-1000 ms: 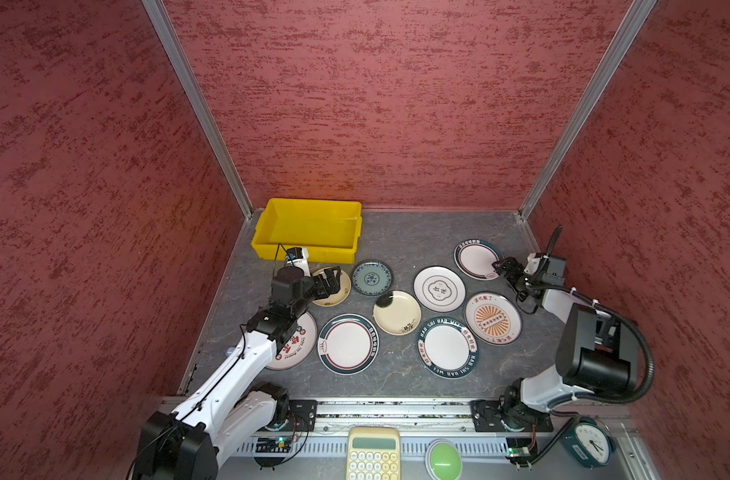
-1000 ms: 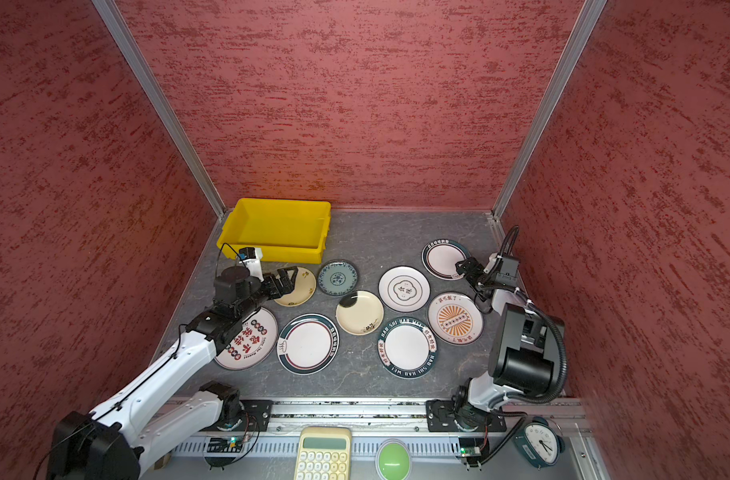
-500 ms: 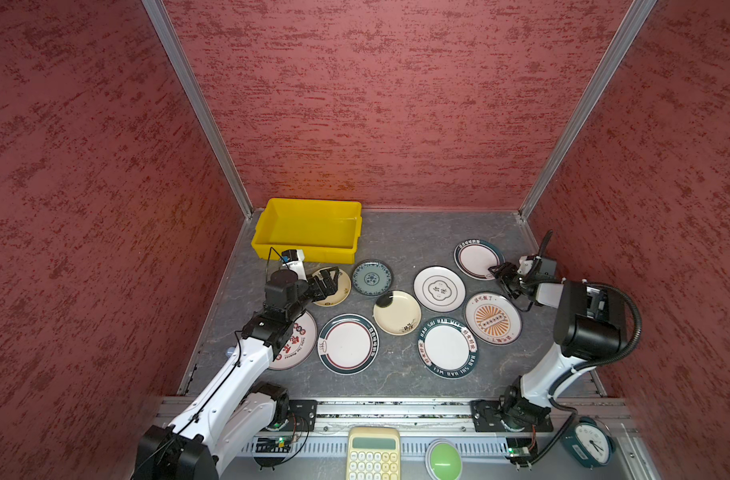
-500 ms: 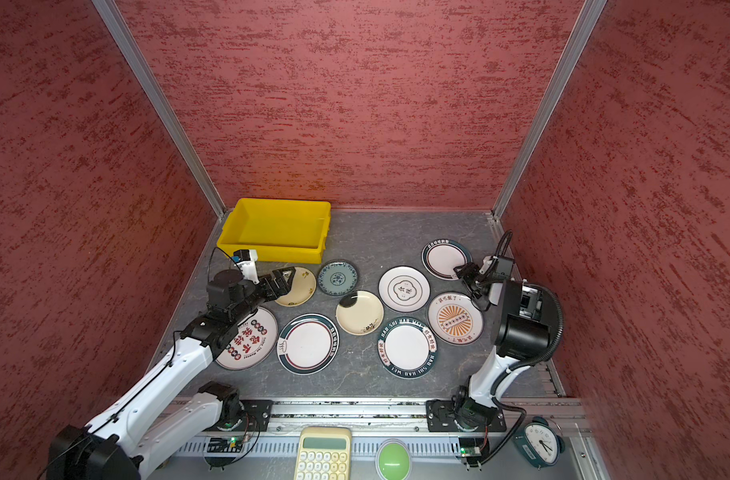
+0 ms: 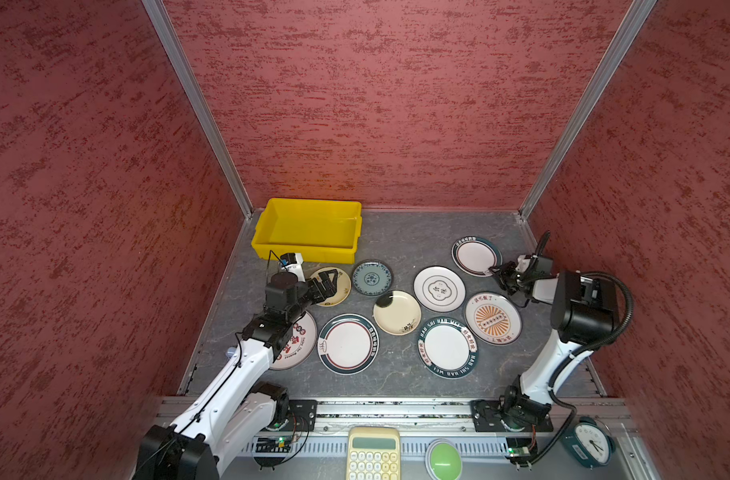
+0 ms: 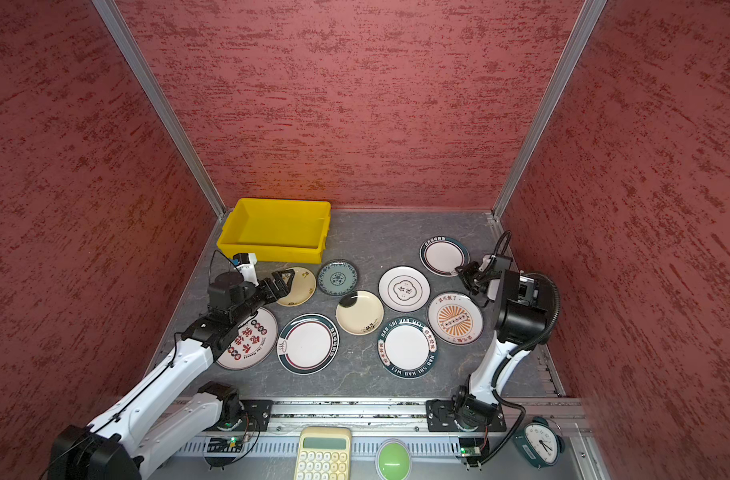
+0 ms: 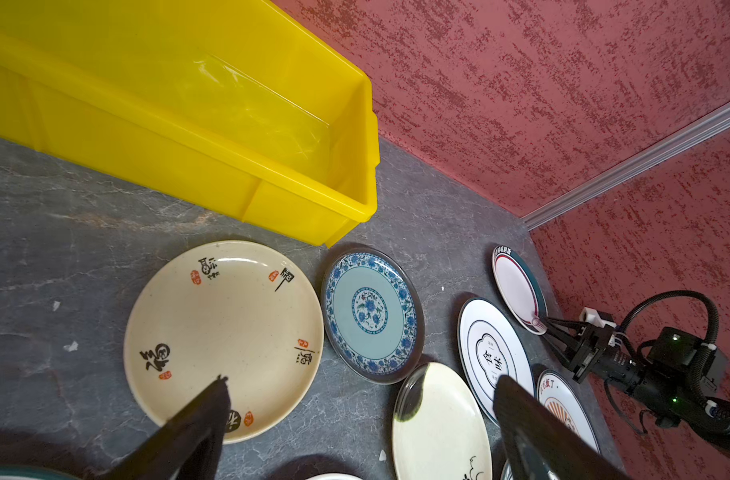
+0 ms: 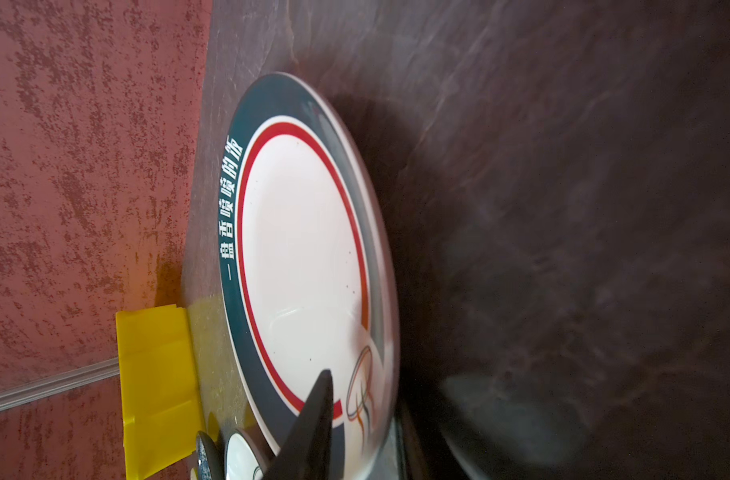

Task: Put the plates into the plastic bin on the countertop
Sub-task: 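Grasp the green-red rimmed white plate edge with the right gripper while left waits, then lift the plate upright with the right gripper while the left gripper grasps its rim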

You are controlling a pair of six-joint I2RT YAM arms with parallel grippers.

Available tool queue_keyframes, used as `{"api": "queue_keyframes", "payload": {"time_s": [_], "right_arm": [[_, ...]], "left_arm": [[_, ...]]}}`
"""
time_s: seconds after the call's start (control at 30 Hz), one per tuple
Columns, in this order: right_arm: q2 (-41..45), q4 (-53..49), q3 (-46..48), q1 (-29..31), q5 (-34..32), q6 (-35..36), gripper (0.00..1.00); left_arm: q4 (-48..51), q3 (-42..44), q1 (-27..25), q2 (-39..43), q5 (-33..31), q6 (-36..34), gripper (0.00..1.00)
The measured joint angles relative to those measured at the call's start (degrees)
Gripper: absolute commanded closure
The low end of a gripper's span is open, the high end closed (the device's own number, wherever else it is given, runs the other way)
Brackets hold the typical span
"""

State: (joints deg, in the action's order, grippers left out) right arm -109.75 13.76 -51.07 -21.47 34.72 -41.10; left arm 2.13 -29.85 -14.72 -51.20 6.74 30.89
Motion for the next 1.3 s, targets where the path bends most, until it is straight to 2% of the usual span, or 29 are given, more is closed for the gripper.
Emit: {"api": "queue_keyframes", "payload": {"time_s": [0.13,0.43,0.77,1.07,1.3], "right_arm": [[-0.1,0.3,-0.1,0.0,0.0,-0.5,0.75],[-0.7,1.1,-1.3,0.0,1.2,-1.4,1.0],[2.6,-1.4,-1.0,0.0,-0.5,0.3,1.0],[14.1,-5.5,0.6,0.0,-1.5,2.6,1.0],[25.3,-6.8,5.0,0.0,0.7,1.7,1.0]], "left_arm": [[0.0,0.0,0.0,0.0,-0.2,0.4,0.01],[0.5,0.0,0.0,0.0,-0.7,1.0,0.01],[0.8,0.0,0.1,-0.3,-0.8,2.3,0.01],[0.6,0.0,0.3,-2.2,-0.4,4.7,0.01],[0.1,-0.2,0.8,-4.8,0.3,7.3,0.01]]}}
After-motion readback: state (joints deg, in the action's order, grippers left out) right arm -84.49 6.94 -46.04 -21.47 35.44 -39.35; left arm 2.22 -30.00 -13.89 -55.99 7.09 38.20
